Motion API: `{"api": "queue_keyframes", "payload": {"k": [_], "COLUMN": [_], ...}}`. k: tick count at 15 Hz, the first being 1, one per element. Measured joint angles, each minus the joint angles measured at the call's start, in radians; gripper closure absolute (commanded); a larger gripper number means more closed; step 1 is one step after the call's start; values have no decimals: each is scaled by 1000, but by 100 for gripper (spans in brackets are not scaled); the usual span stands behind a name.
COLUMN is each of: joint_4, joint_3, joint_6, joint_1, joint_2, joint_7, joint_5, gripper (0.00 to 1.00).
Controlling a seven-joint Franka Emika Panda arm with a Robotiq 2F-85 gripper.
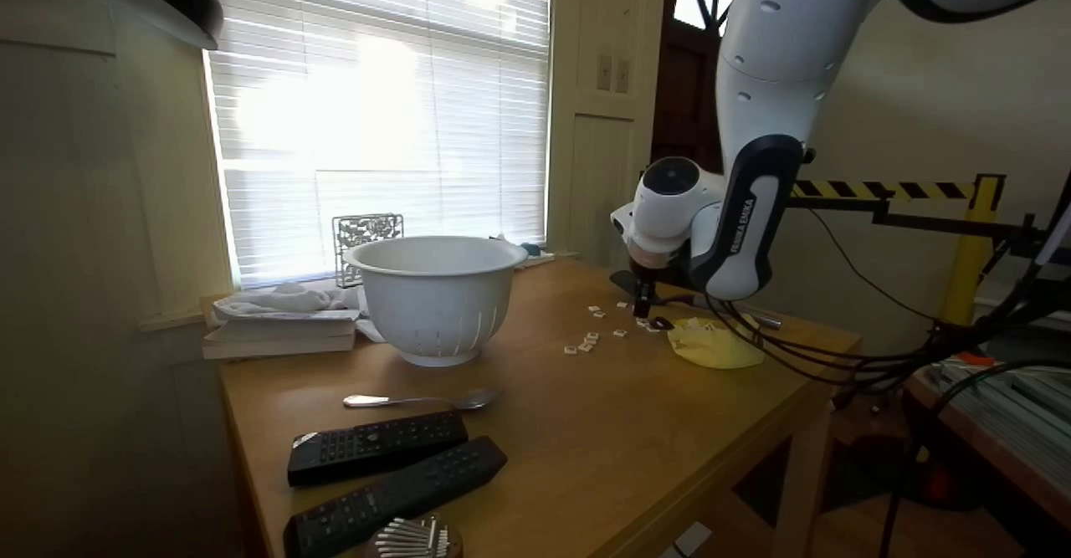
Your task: Remove the objects from the bag then move the bag forward
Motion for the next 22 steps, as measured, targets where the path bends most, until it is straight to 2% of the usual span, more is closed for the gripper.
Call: {"api": "queue_keyframes", "payload": {"k": [4,8,11,14,17,22], "joint_4": [-12,-12,-8,2,20,28], "joint_3": [20,73,131,224,348,538], "joint_6": [-29,-169,-288,-437,-558,-596], "joint_1": [-13,-64,-127,-221,-349,-563], "joint_2": [-33,-132,-216,-313,-393,-466], "joint_7": [-46,-139,-203,-271,-322,-363], "joint_5": [0,-7,-22,-48,-57,-56], "gripper": [0,0,0,0,0,0]}}
